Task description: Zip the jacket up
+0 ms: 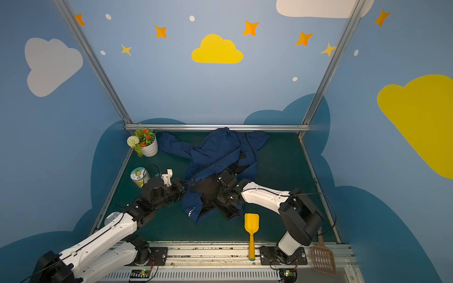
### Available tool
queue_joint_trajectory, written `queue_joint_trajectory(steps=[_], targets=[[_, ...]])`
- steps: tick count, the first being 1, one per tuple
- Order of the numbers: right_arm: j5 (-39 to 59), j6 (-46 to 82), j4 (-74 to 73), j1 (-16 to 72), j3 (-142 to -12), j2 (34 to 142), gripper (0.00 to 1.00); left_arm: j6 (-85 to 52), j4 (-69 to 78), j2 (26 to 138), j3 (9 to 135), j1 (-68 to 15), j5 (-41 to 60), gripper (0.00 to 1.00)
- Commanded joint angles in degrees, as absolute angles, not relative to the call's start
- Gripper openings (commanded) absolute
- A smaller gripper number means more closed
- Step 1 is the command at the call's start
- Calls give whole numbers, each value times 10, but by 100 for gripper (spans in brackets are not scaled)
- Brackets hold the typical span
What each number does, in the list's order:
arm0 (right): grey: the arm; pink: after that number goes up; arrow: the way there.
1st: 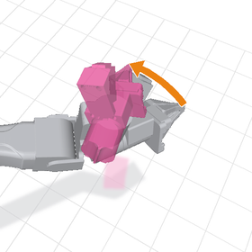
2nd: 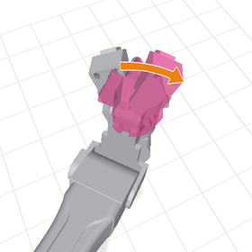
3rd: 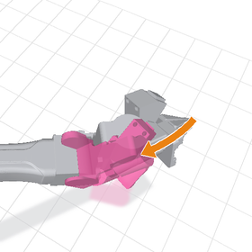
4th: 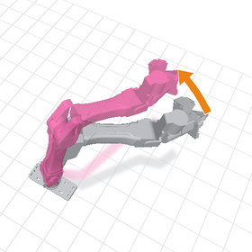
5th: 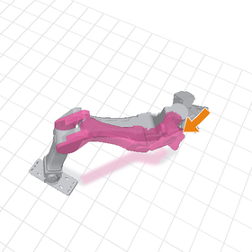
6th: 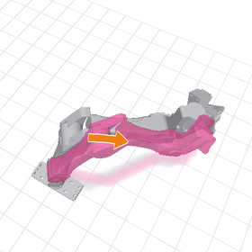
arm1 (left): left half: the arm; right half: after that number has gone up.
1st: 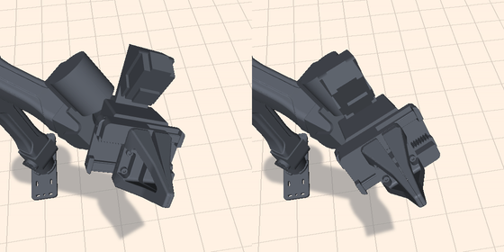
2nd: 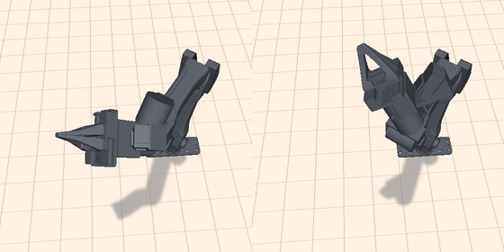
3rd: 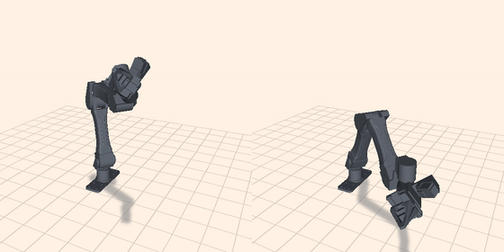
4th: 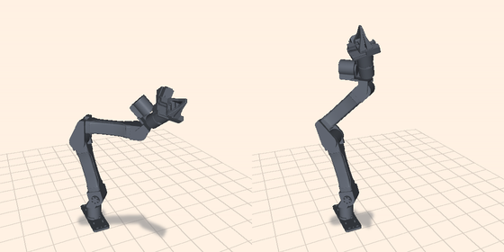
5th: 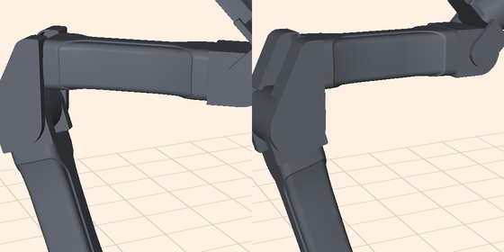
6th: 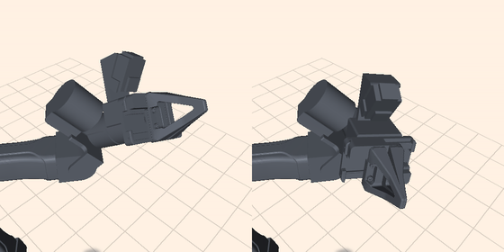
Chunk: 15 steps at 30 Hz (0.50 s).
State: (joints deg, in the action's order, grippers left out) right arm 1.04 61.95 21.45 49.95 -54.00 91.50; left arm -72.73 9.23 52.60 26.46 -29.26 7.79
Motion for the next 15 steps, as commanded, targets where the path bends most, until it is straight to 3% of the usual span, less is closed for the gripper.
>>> queue_joint_trajectory(steps=[1, 3, 15], targets=[[-1, 613, 190, 492, -515, 888, 4, -726, 94, 526, 255, -289, 79, 3], [6, 611, 181, 483, -506, 884, 0, -727, 95, 530, 256, -289, 80, 3], [36, 594, 139, 475, -482, 869, 0, -725, 95, 539, 260, -289, 84, 3]])
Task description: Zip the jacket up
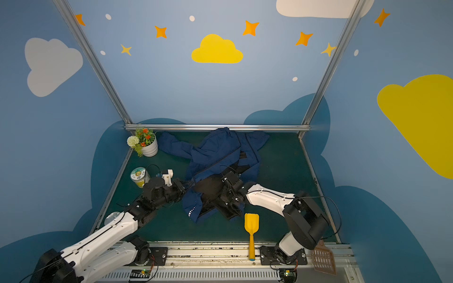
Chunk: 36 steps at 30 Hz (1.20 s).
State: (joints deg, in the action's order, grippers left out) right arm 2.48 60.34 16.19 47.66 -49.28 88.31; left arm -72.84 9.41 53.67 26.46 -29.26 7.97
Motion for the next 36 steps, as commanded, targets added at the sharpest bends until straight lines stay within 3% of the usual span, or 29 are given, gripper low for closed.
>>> queue_joint_trajectory(steps=[1, 4, 6, 21, 24, 29, 35, 36], targets=[[40, 596, 134, 473, -481, 871, 3, -725, 96, 538, 259, -289, 84, 3], [50, 597, 113, 472, -476, 877, 26, -726, 98, 540, 259, -289, 80, 3], [51, 598, 100, 472, -473, 880, 35, -726, 98, 540, 260, -289, 81, 3], [-1, 576, 196, 489, -537, 924, 63, -725, 97, 541, 261, -289, 82, 3], [-4, 579, 187, 489, -539, 939, 59, -725, 97, 540, 262, -289, 83, 3], [-5, 588, 176, 487, -534, 944, 40, -725, 91, 533, 261, -289, 79, 3], [13, 584, 164, 477, -521, 926, 0, -722, 86, 528, 262, -289, 77, 3], [12, 579, 167, 477, -520, 917, 0, -721, 86, 528, 263, -289, 78, 3]])
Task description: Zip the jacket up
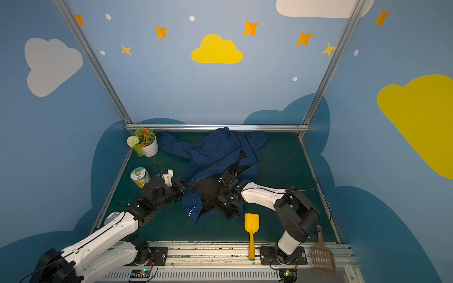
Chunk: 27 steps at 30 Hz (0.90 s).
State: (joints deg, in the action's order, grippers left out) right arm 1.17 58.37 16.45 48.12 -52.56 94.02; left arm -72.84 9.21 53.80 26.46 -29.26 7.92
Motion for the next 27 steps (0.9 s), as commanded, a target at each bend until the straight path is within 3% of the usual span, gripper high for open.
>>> queue_joint_trajectory(steps=[1, 4, 14, 21, 27], targets=[[7, 571, 171, 477, -518, 907, 0, -719, 87, 528, 264, -289, 79, 3], [10, 555, 118, 468, -477, 864, 0, -727, 117, 532, 258, -289, 88, 3], [160, 445, -277, 428, -299, 701, 0, -712, 307, 571, 288, -310, 130, 3], [258, 361, -315, 423, -322, 642, 0, -594, 464, 515, 262, -370, 18, 3], [301, 275, -411, 425, -319, 605, 0, -529, 487, 480, 276, -375, 10, 3]])
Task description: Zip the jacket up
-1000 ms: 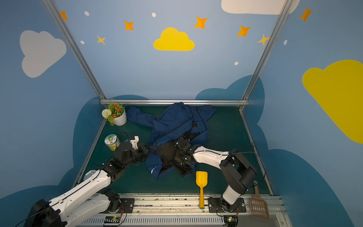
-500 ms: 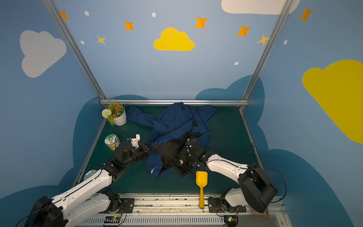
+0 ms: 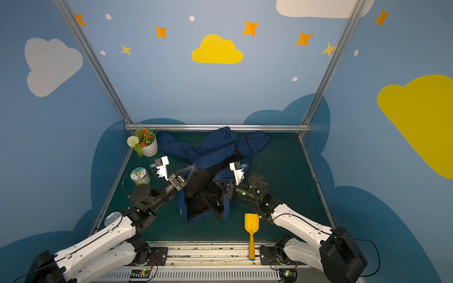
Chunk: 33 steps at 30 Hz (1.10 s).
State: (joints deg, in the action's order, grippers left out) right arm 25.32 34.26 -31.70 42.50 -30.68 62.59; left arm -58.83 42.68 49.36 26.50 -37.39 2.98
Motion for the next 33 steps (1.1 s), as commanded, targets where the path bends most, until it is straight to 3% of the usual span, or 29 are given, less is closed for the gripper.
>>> queue_joint_trajectory(steps=[1, 19, 33], targets=[[308, 262, -409, 425, -325, 601, 0, -523, 493, 477, 276, -375, 11, 3], [431, 188, -416, 414, -455, 629, 0, -523, 662, 564, 299, -376, 99, 3], [484, 203, -404, 400, -493, 639, 0, -443, 573, 534, 329, -387, 114, 3]])
